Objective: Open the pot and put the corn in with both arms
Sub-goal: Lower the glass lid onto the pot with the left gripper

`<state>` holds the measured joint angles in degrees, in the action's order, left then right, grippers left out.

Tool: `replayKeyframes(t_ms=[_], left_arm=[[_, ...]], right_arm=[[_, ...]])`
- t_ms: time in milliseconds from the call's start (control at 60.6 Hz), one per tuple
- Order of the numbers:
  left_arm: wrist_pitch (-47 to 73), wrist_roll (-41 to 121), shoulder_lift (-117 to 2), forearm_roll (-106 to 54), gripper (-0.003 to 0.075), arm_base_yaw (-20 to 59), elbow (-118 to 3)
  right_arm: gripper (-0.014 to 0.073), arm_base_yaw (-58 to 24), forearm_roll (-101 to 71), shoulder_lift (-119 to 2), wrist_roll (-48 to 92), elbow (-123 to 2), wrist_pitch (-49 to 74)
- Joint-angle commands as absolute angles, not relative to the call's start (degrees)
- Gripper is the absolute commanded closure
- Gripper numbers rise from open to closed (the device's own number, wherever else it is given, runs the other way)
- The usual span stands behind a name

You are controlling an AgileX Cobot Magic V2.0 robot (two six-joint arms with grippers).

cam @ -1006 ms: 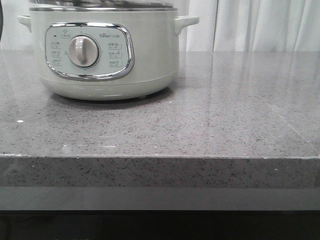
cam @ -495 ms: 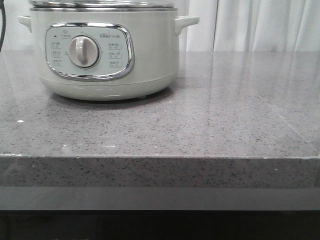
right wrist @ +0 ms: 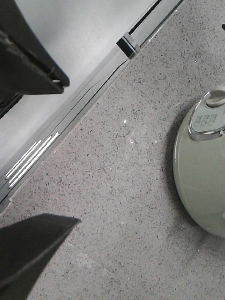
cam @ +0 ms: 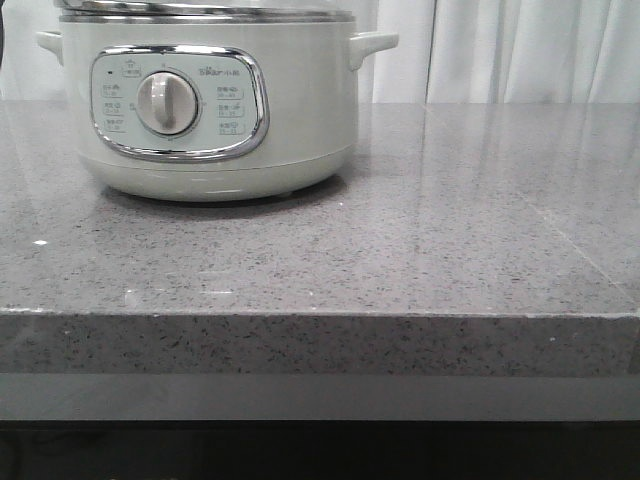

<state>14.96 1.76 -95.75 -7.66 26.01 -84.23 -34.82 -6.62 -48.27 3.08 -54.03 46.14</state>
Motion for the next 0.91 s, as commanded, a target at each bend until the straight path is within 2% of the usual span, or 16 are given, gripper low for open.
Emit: replayKeyframes(t_ms=[0, 297, 396, 511, 561, 742, 891], left_arm=[[11.53, 1.45, -92.51, -9.74, 0.0532, 26.77, -86.47], [12.04, 1.45, -92.63, -9.61, 0.0517, 26.91, -86.47], [12.04, 1.45, -92.63, -9.61, 0.0412, 26.91, -86.47], [12.16, 1.45, -92.63, -8.69, 0.0204, 26.91, -86.47], [12.41, 1.45, -92.38, -8.59, 0.0164, 26.91, -86.47], [13.42, 1.45, -88.16, -6.78, 0.0177, 26.66, -86.47], [21.05, 1.45, -81.94, -4.49, 0.0177, 26.66, -86.47]], right_arm=[[0.0041, -34.41, -6.76, -47.94, 3.47, -55.41, 42.66], [0.0041, -34.41, -6.76, -47.94, 3.47, -55.41, 42.66], [0.0041, -34.41, -6.76, -47.94, 3.47, -55.41, 42.66], [0.0041, -34.41, -6.76, -47.94, 3.47, -55.41, 42.66], [0.0041, -34.41, -6.76, -47.94, 3.47, -55.41, 42.66], [0.0041, -34.41, -6.76, -47.94, 3.47, -55.41, 42.66], [0.0041, -34.41, -6.76, -47.94, 3.47, -55.41, 42.66]])
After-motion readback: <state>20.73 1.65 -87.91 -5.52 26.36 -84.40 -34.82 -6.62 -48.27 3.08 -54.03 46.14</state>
